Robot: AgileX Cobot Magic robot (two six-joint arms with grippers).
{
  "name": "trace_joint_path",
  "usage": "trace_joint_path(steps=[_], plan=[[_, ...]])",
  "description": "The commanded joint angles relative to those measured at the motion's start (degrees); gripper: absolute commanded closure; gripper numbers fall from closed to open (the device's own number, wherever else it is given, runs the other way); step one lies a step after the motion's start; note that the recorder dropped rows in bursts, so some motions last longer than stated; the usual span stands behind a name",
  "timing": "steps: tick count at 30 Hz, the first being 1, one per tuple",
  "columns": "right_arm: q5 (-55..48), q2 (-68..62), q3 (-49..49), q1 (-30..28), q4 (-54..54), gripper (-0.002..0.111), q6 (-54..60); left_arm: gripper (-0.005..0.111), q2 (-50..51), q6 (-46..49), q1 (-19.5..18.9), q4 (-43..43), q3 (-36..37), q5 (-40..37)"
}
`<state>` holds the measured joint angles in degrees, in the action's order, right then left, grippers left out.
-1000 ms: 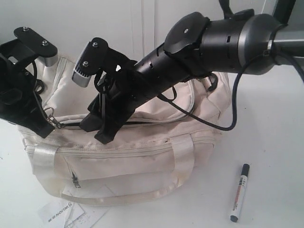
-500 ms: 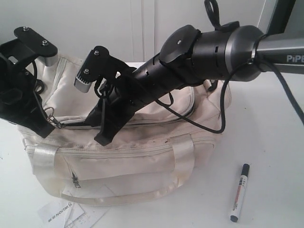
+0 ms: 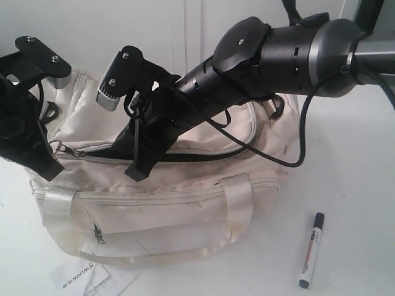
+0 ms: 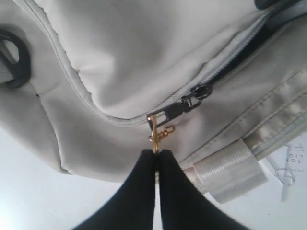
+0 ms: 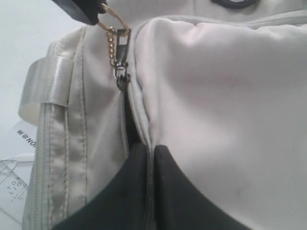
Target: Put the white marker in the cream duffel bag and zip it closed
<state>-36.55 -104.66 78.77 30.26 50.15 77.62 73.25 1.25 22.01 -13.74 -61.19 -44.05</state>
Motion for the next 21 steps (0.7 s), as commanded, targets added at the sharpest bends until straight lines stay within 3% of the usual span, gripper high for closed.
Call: trace_joint_path(steps=[1, 9, 21], plan=[[0.0, 0.6, 0.0, 0.0, -3.0, 0.108, -2.3, 0.107, -0.6, -2.2, -0.6, -3.0, 0.5, -1.0], [-0.2, 0.6, 0.0, 0.0, -3.8, 0.108, -3.3, 0.107, -0.6, -2.6, -3.4, -2.8, 0.5, -2.3], [-0.1, 0.8, 0.0, 0.0, -3.8, 0.108, -3.3, 0.107, -0.6, -2.4, -3.7, -3.1, 0.5, -3.5]])
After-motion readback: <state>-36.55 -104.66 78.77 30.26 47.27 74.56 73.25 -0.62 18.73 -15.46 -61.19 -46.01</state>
